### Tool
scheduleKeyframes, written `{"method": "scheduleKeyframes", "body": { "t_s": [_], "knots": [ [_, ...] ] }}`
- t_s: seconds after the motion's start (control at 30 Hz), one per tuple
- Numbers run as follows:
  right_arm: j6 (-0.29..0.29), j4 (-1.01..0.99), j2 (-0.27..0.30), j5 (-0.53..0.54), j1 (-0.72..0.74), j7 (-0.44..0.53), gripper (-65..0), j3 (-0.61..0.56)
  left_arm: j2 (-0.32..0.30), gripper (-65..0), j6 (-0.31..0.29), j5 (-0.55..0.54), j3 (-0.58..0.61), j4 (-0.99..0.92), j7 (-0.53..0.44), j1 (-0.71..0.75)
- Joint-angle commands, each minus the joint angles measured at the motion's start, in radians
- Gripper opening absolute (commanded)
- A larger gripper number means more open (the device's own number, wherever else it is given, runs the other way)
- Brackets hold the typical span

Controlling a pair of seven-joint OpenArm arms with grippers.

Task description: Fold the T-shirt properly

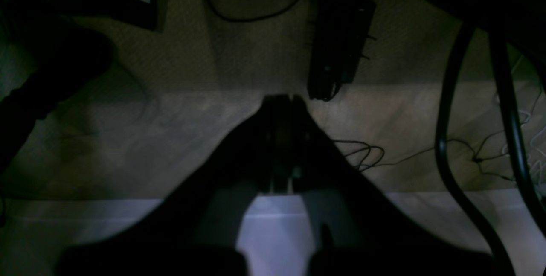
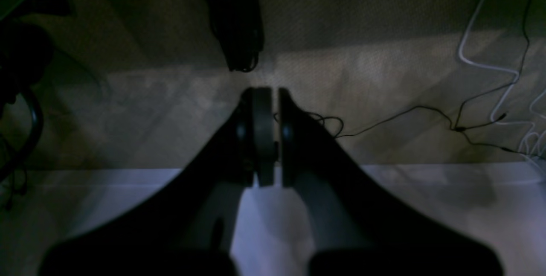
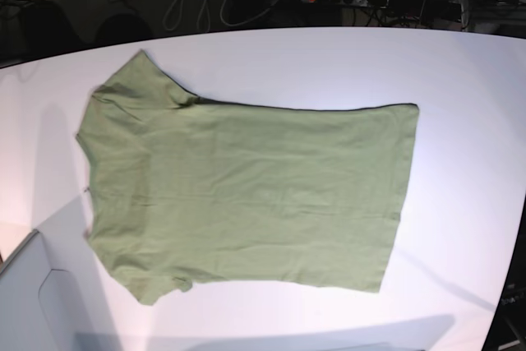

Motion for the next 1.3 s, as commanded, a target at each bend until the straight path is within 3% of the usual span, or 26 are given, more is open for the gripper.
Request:
{"method": "scheduleKeyframes", "body": {
  "t_s": [0.0, 1.1, 1.27],
  "knots": [
    [0.026, 0.001, 0.006, 0.001, -0.010, -0.006, -64.9, -0.001, -0.003, -65.0, 0.001, -0.001, -0.003, 0.002, 0.003, 0.010],
    [0.027, 0.003, 0.008, 0.001, -0.019, -0.003, -64.9, -0.001, -0.006, -65.0, 0.001, -0.002, -0.004, 0.002, -0.001, 0.011],
    [0.027, 0.150, 0.011, 0.000, -0.094, -0.006, -64.9, -0.001, -0.015, -65.0, 0.001, -0.002, -0.004, 0.002, -0.001, 0.011]
  ]
}}
